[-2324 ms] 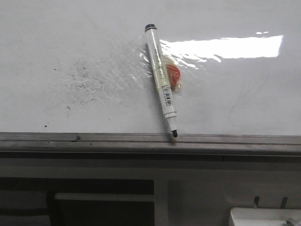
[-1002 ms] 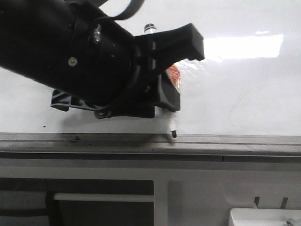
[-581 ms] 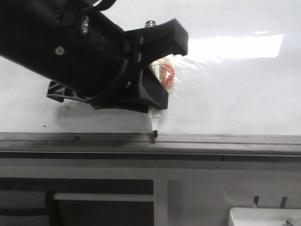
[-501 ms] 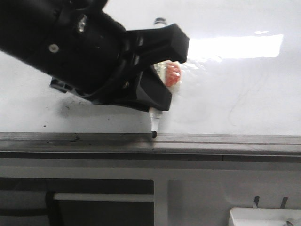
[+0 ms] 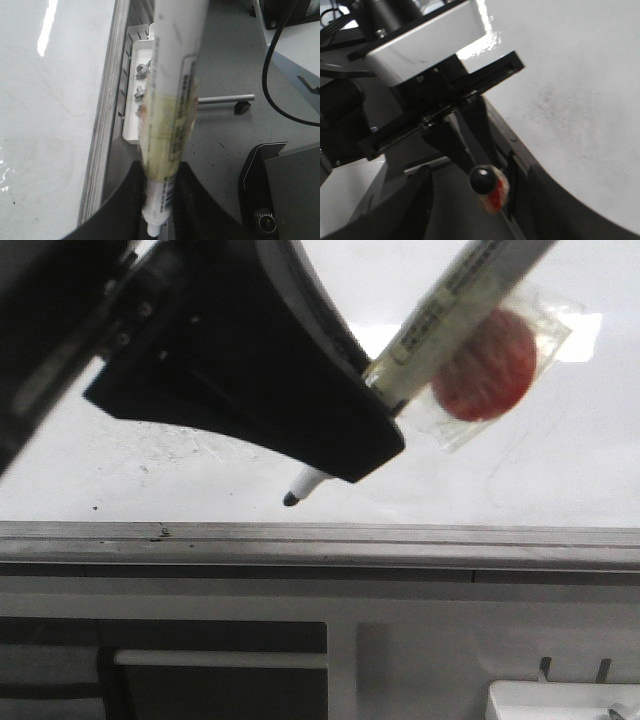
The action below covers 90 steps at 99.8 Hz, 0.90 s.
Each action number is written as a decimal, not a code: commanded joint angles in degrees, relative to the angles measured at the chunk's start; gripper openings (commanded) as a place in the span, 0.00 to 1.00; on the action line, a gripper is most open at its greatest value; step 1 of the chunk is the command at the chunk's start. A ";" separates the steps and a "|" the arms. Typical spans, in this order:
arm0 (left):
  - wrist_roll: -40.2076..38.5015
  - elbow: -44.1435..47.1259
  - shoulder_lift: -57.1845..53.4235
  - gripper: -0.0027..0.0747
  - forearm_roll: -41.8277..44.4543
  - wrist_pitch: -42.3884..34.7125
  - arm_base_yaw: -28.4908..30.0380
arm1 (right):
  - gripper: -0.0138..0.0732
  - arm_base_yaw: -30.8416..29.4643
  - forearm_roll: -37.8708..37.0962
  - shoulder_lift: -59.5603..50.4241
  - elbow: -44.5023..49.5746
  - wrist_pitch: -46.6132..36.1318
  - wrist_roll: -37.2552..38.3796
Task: Write number 8 on whiteboard
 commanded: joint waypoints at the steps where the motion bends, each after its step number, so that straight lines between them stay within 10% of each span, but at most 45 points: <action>1: 0.75 -1.95 -1.74 0.01 -0.97 -2.36 -0.53 | 0.58 1.05 7.81 3.43 -2.14 0.27 -6.36; 58: 0.80 -1.95 -1.74 0.01 -0.97 -2.36 -0.53 | 0.57 1.90 10.04 16.58 -4.39 4.01 -12.64; 90: 0.80 -1.95 -1.74 0.01 -0.97 -2.36 -0.53 | 0.26 1.90 9.11 18.82 -4.39 5.23 -12.64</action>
